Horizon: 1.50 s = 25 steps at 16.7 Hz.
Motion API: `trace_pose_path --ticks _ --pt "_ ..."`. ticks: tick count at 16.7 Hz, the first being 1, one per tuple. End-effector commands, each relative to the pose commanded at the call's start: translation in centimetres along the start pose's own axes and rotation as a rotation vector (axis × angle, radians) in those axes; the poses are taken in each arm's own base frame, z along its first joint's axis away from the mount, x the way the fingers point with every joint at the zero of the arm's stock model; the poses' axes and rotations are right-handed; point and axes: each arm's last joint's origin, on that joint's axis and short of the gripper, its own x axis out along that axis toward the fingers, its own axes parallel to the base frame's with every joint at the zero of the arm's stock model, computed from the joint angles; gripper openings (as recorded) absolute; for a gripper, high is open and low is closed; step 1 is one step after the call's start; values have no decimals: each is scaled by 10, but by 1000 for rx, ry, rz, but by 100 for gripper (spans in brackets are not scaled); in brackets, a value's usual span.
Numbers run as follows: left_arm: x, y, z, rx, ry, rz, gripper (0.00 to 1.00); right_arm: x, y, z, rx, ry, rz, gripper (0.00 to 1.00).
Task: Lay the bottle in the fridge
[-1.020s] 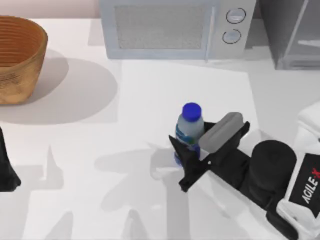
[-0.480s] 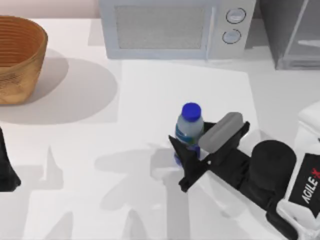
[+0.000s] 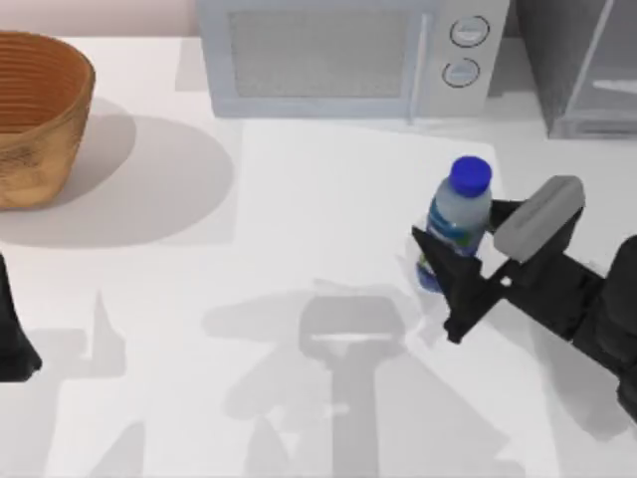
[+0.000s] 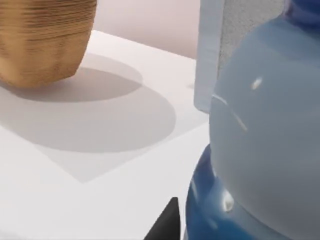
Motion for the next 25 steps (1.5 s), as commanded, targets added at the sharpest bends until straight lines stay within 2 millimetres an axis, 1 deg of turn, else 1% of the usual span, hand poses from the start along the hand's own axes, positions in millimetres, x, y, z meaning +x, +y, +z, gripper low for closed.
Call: trace_pose_path --ticks 2,4,10,13,16,20,25 --pt "0 0 0 0 0 0 100 -19 -12 5 2 10 0 1" --pt "0 0 0 0 0 0 100 -30 -16 3 14 39 2 1" --pt "0 0 0 0 0 0 100 -30 -15 3 19 42 0 1" --pt "0 0 0 0 0 0 100 -37 -17 12 24 41 -34 1" --pt "0 0 0 0 0 0 100 -48 -20 27 26 38 -91 1" --pt "0 0 0 0 0 0 100 -74 -21 50 30 28 -200 1" --pt "0 0 0 0 0 0 100 -119 -14 75 20 -7 -373 1"
